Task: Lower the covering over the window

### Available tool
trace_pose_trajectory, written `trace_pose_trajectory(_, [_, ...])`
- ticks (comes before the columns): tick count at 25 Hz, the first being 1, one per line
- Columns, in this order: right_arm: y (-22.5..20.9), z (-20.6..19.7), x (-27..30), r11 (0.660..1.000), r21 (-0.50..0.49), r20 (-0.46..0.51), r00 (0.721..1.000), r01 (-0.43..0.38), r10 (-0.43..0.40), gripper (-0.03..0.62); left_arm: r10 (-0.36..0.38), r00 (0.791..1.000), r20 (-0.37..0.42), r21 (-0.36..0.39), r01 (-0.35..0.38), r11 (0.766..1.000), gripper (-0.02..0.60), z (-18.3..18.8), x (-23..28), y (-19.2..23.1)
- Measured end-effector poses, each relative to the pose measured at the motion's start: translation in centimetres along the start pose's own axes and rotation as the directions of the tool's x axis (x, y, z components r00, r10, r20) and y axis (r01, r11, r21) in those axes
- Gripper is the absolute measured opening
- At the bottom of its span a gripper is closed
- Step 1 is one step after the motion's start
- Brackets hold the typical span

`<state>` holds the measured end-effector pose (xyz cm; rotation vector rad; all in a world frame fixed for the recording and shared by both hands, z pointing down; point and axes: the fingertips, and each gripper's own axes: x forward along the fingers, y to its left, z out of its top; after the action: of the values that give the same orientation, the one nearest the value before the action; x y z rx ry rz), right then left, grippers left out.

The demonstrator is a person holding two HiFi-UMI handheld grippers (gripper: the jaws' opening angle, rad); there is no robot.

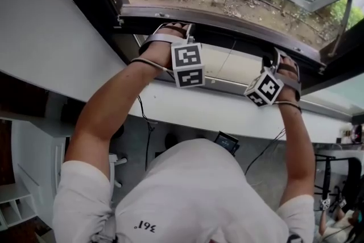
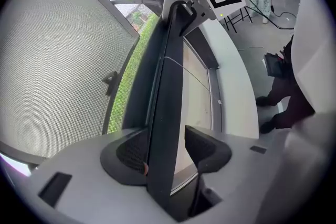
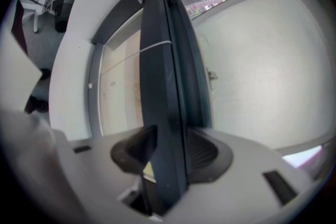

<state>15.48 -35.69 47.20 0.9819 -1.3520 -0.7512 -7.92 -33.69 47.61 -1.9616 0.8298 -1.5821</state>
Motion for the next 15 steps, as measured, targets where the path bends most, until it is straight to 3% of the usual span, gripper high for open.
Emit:
trace_pose_trajectory(7, [-0.5,0.0,0.3,1.000,-0.015,-0.015,1.000,0.003,-0.004,0.172,0.005,1.000,0.013,-0.018,-0.005,1.000,0.215,0.1,0.2,0.7])
trace_pose_trajectory(11, [-0.4,0.0,0.2,1.000,-0.017,-0.007,1.000,0.024,-0.025,0.172,0.085,0.995,0.045,-0.021,-0.084,0.996,0.186,0.2,0.2,1.2])
trace_pose_trajectory(15, [-0.7,0.4,0.0,0.999,0.008,0.050,0.998,-0.031,0.030,0.172,0.123,0.985,0.123,-0.095,-0.112,0.989,0.186,0.3,-0.3,1.7])
